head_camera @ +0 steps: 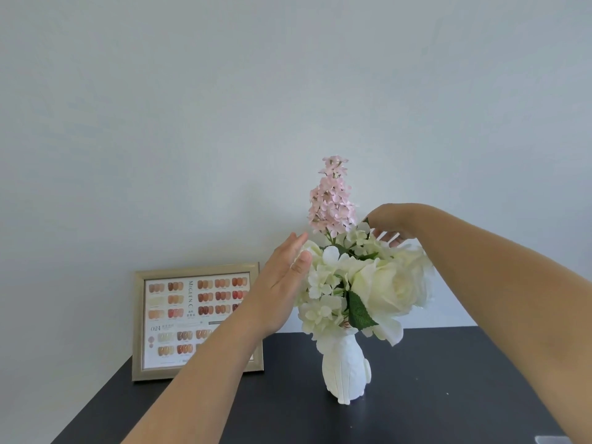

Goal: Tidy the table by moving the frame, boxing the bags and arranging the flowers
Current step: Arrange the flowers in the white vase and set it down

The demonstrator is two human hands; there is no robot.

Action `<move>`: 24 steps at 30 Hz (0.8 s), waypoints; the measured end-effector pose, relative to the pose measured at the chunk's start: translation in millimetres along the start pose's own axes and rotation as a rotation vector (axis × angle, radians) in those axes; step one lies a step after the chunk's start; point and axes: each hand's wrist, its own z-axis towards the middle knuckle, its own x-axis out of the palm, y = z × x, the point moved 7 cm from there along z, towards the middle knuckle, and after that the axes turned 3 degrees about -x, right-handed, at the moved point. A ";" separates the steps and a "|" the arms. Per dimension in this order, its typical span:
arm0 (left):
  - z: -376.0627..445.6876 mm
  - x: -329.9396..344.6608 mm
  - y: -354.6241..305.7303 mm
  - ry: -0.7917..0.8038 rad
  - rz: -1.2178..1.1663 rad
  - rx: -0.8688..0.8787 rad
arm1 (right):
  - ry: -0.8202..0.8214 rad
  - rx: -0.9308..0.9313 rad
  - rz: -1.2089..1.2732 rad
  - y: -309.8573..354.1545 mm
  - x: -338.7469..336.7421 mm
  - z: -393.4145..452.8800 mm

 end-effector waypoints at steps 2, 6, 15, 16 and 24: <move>0.4 1.6 1.0 -0.001 0.003 0.006 | -0.017 -0.015 -0.127 2.6 -0.5 4.4; 1.0 3.0 3.6 -0.003 -0.015 0.015 | 0.030 -0.087 -0.142 12.3 6.0 5.5; 0.4 2.6 6.9 -0.015 -0.022 0.015 | 0.065 -0.207 -0.121 17.4 5.9 0.3; 0.0 2.9 7.0 -0.018 -0.022 0.017 | 0.057 -0.213 -0.113 17.8 3.4 -0.7; -2.0 5.8 5.4 -0.034 -0.047 0.025 | 0.168 -0.443 0.111 67.1 -2.7 -32.3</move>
